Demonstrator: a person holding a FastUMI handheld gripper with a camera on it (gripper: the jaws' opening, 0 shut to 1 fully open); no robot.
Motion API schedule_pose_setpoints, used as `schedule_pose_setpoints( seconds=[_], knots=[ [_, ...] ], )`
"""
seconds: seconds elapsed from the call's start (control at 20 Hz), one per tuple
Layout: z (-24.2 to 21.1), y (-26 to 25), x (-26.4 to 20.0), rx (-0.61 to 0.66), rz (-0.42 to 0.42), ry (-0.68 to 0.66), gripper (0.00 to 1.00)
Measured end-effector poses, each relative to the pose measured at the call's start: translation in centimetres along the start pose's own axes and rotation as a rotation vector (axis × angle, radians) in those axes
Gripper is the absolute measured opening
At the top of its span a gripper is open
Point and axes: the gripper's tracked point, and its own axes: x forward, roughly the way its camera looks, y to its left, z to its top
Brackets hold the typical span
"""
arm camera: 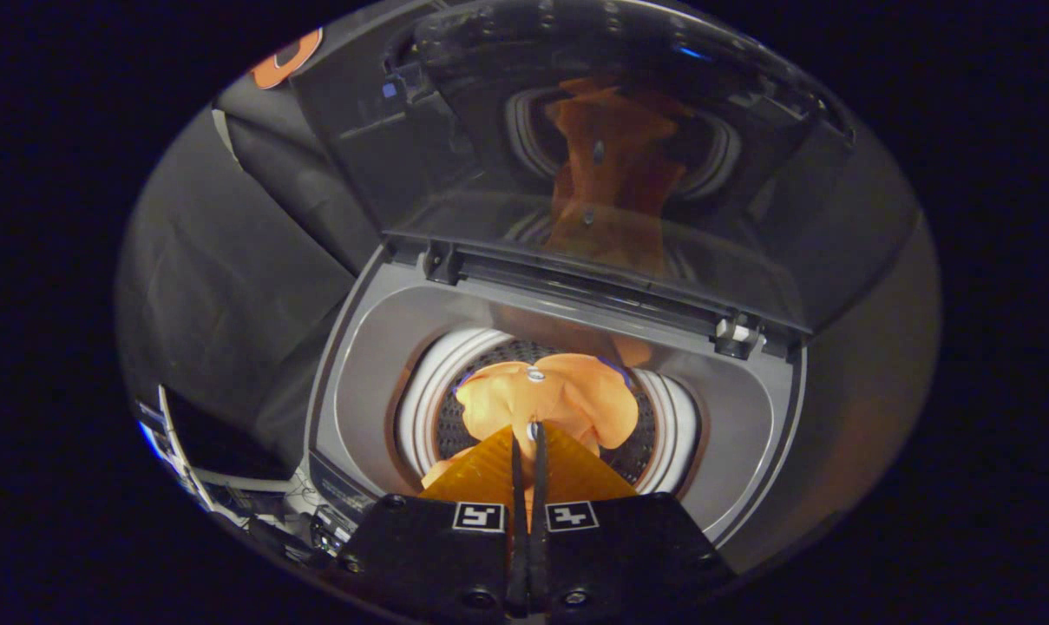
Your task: Put the clothes into the washing machine and then close the washing machine lid.
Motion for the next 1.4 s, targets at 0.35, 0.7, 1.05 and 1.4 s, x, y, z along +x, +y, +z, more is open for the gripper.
schedule_pose_setpoints(
  seconds=[0.35,0.7,1.05,1.4],
  knots=[
    [-1.3,0.1,2.1,0.031,-0.02,0.024,0.04],
    [-1.6,-0.1,3.2,0.066,-0.029,0.022,0.04],
    [-2.7,0.3,3.4,0.086,0.002,0.048,0.49],
    [-2.3,0.0,2.6,0.051,-0.03,0.009,0.89]
  ],
)
